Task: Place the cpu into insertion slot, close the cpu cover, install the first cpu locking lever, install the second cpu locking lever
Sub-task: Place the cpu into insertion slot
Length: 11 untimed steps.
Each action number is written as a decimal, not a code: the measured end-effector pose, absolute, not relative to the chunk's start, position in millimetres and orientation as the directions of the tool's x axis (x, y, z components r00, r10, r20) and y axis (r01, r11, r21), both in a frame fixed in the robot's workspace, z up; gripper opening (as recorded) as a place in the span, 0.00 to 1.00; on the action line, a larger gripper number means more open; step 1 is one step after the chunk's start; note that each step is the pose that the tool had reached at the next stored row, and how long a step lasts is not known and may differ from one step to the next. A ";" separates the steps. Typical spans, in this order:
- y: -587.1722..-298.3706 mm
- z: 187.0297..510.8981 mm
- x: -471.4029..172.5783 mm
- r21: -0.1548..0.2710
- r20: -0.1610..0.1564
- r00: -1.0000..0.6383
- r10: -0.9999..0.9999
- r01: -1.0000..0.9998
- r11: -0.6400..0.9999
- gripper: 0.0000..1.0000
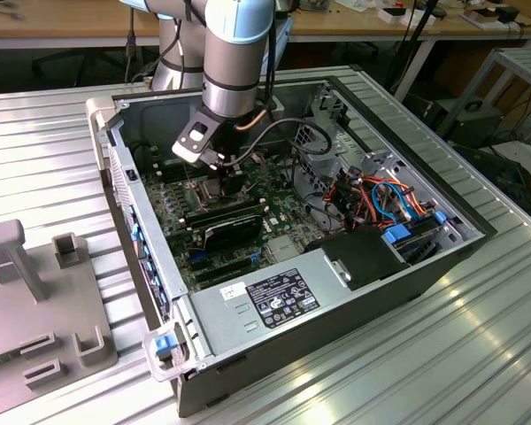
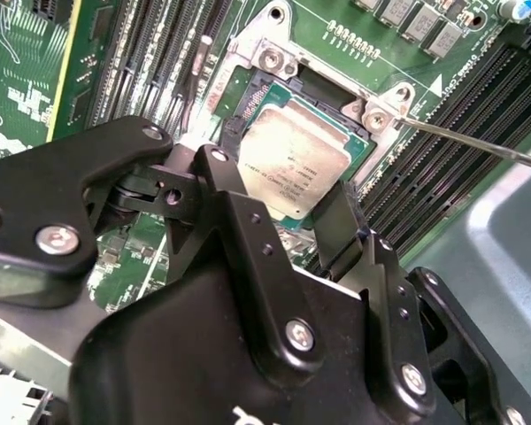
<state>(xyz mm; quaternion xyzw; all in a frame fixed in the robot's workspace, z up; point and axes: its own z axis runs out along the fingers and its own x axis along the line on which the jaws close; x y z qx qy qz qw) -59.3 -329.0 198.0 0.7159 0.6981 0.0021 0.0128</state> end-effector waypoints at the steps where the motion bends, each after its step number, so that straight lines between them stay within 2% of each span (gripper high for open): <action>1: -329.0 198.0 -59.3 0.021 -0.015 0.017 1.000 1.000 -0.016 0.59; 11: -329.3 198.0 -59.0 0.021 -0.015 0.007 1.000 1.000 -0.006 0.55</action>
